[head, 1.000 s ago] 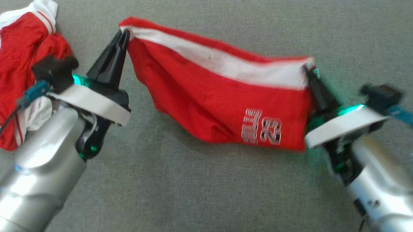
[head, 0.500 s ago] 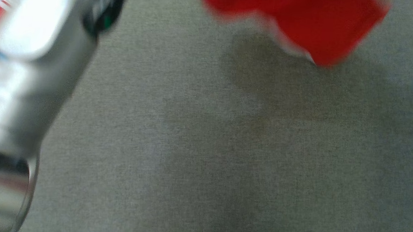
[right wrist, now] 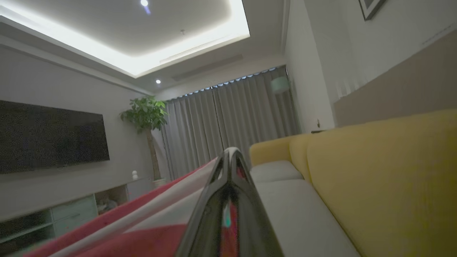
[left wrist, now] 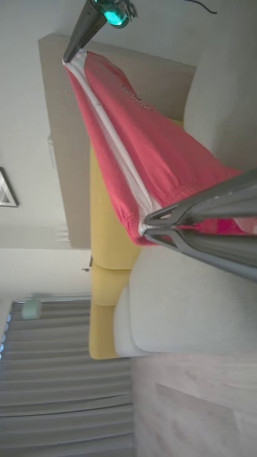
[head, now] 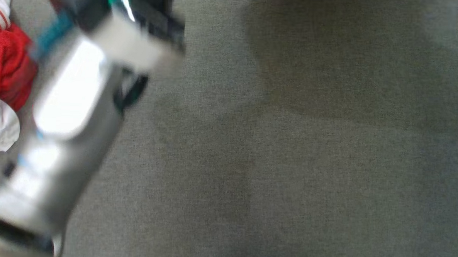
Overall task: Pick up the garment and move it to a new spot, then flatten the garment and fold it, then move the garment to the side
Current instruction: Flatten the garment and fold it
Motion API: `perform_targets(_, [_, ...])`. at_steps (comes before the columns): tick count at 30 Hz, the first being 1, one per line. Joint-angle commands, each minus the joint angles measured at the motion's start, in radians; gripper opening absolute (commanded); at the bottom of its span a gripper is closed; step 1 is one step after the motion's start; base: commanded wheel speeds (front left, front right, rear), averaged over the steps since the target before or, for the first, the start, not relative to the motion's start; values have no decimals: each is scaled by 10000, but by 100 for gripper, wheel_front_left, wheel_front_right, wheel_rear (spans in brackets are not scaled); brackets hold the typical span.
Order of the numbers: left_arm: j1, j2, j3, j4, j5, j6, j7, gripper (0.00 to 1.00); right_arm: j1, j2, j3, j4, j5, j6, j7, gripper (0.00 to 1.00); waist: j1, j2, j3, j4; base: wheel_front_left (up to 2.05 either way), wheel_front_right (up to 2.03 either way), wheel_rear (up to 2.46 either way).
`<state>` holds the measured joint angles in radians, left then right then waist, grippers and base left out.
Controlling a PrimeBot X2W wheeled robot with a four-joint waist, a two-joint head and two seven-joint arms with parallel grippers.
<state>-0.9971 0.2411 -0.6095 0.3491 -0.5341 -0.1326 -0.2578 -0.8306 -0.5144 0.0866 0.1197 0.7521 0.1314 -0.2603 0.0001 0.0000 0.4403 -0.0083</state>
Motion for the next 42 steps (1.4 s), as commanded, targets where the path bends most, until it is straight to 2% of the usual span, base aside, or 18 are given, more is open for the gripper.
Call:
perform_targets(1, [311, 468, 421, -383, 74, 22, -38, 0, 617, -218, -2, -384, 36, -7, -15, 0, -1, 0, -45, 0, 0, 0, 0])
perform_targets(7, [3150, 512, 184, -673, -54, 21, -39, 0, 3303, -324, -98, -579, 68, -7, -15, 0, -1, 0, -585, 60, 0, 0, 0])
perform_targets(11, [4622, 654, -114, -1012, -62, 20, -39, 0, 5276, -434, -524, -1179, 314, -7, -15, 0, -1, 0, -1107, 145, 0, 0, 0])
perform_targets(16, [6031, 732, -73, -1419, -75, 20, -39, 0, 7234, -506, -809, -1943, 458, -7, -15, 0, -1, 0, -1536, 135, 0, 0, 0])
perform_targets(20, [7239, 983, -420, -1800, -101, 20, -39, 0, 8810, -424, -1171, -2479, 460, -7, -15, 0, -1, 0, -1878, 150, 0, 0, 0])
perform_targets(23, [7845, 1205, -688, -2372, -628, 20, -13, 0, 9565, -247, -1590, -2857, 528, -7, -15, 0, -1, 0, -2032, 292, 0, 0, 0])
perform_targets(27, [7420, 1233, -586, -2636, -926, 20, 66, 0, 9096, -335, -1575, -2731, 352, -7, 99, 0, -1, 0, -1815, 512, 0, 0, 0])
perform_targets(31, [6333, 736, -456, -2398, -1253, 20, 335, 0, 7674, -745, -1053, -2225, 255, -7, 589, 0, -1, 0, -1337, 750, 0, 0, 0])
perform_targets(34, [5210, 287, -729, -2107, -1657, 20, 664, 0, 6363, -1110, -671, -1561, 167, -7, 1059, 0, -1, 0, -874, 997, 0, 0, 0])
perform_targets(42, [2399, -450, -981, 17, -2792, 20, 1789, 0, 3042, -2089, 1396, 588, -409, -7, 1937, 0, -1, 0, 18, 1432, 0, 0, 0])
